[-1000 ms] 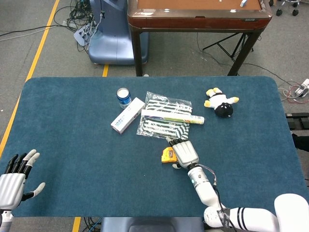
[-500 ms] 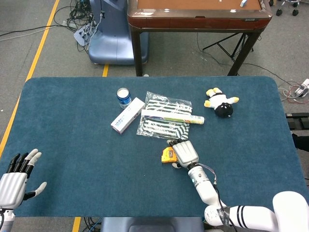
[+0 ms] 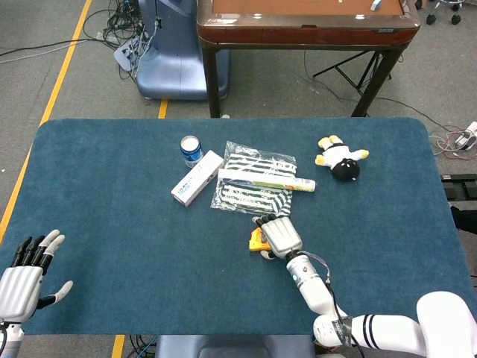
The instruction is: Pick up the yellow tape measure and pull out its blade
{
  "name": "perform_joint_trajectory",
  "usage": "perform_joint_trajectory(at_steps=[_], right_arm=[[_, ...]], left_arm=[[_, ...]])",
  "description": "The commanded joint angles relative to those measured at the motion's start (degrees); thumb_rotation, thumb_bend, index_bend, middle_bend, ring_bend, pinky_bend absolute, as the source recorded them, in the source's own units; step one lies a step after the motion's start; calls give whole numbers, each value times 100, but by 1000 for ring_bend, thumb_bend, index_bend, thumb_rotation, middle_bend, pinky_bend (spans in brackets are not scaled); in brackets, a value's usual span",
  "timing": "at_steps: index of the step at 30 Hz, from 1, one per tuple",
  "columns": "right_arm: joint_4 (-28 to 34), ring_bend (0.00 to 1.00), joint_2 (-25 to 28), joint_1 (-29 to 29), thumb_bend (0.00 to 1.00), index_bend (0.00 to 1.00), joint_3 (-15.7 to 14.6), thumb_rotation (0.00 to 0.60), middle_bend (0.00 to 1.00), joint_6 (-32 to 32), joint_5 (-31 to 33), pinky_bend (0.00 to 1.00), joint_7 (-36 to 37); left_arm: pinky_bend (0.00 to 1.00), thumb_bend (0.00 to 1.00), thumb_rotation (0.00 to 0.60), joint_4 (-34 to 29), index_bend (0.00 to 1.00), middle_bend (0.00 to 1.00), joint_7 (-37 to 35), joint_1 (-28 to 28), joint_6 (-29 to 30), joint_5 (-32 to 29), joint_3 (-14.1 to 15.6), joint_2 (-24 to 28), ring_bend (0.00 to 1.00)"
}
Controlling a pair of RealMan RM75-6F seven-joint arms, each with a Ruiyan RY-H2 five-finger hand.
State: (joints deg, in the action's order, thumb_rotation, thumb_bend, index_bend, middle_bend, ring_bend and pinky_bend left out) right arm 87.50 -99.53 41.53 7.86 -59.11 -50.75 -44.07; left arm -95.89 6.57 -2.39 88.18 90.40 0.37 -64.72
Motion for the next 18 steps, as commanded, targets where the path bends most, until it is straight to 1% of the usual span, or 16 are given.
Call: perform_joint_trajectory(at_steps=[1, 5, 18], right_arm=[[-4, 248, 5, 7, 268, 230, -11, 600, 312, 0, 7, 375, 22], [-20, 248, 15, 13, 268, 260, -43, 600, 312, -15, 17, 375, 47], [-66, 248, 3, 68, 268, 277, -117, 600, 325, -10, 40, 375, 74]], left_arm=[[5, 193, 600, -2, 111, 86, -4, 3, -5, -9, 0, 2, 73], [5, 193, 600, -7, 111, 86, 5, -4, -33, -22, 1, -4, 74], [5, 193, 600, 3, 111, 86, 9, -36, -73, -24, -15, -32, 73]])
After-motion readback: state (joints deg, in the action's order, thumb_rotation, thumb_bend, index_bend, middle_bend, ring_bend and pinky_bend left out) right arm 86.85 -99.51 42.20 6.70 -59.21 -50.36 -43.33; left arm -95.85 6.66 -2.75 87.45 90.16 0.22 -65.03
